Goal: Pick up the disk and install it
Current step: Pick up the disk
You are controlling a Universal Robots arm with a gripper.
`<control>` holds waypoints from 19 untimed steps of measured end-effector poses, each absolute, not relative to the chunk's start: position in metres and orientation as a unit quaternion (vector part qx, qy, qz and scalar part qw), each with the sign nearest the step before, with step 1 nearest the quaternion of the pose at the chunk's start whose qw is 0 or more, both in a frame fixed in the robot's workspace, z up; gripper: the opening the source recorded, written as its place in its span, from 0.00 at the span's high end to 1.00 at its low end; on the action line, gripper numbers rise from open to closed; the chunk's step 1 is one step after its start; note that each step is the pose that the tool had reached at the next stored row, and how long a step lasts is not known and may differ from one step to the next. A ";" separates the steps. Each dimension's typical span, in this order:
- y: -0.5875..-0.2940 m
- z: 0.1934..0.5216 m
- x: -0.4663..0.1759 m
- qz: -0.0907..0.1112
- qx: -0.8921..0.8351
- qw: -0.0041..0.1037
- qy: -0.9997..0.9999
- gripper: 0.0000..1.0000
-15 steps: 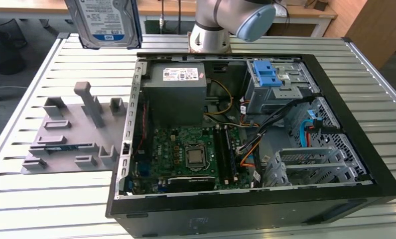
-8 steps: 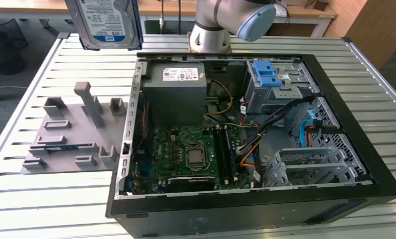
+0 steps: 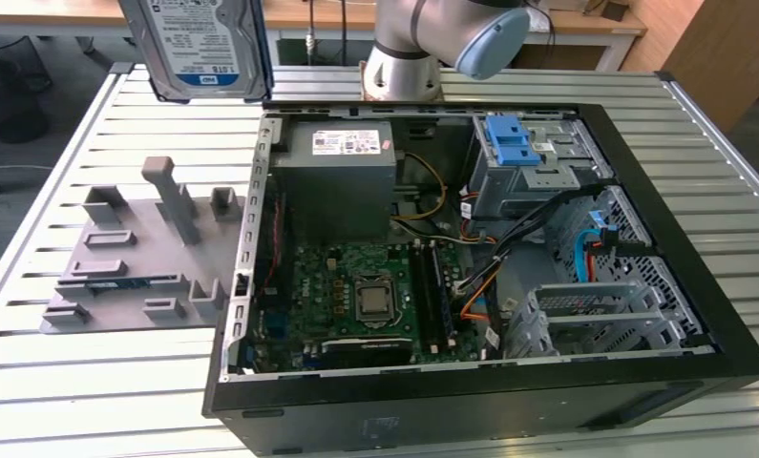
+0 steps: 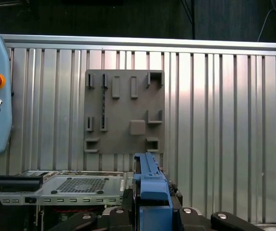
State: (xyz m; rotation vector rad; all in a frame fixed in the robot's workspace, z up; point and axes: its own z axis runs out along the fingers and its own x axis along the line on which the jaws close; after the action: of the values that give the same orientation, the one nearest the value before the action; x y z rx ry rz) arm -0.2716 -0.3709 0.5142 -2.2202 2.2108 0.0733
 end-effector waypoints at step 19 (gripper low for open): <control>-0.377 0.514 -0.247 0.023 -0.708 0.004 0.705 0.64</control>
State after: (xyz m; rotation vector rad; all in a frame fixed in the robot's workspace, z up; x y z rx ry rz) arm -0.2467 -0.3766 0.5136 -2.2203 2.2110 0.0733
